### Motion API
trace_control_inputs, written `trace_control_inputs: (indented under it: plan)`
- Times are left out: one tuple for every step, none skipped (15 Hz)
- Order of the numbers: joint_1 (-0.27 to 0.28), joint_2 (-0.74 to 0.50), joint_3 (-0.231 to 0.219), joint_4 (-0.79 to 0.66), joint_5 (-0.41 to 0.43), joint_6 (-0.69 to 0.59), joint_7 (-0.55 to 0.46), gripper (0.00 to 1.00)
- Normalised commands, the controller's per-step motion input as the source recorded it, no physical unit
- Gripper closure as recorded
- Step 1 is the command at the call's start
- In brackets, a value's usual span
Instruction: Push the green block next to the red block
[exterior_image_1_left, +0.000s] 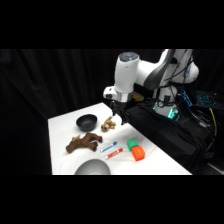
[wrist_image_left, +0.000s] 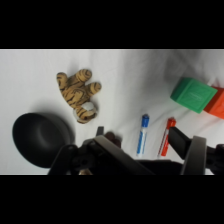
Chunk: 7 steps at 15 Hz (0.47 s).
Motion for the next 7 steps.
trace_control_inputs:
  plan:
    - [-0.27, -0.35, 0.307, 0.23, 0.173, -0.53, -0.22, 0.0]
    - [-0.247, -0.29, 0.275, 0.25, 0.168, -0.5, -0.22, 0.0]
    - [-0.229, -0.23, 0.241, 0.27, 0.175, -0.45, -0.22, 0.0]
    - [-0.21, -0.16, 0.198, 0.29, 0.236, -0.4, -0.26, 0.0]
    - [-0.193, -0.11, 0.169, 0.29, 0.262, -0.37, -0.28, 0.0]
    - [-0.174, -0.05, 0.148, 0.29, 0.276, -0.34, -0.26, 0.0]
    - [-0.17, 0.0, 0.157, 0.3, 0.201, -0.34, -0.06, 0.0]
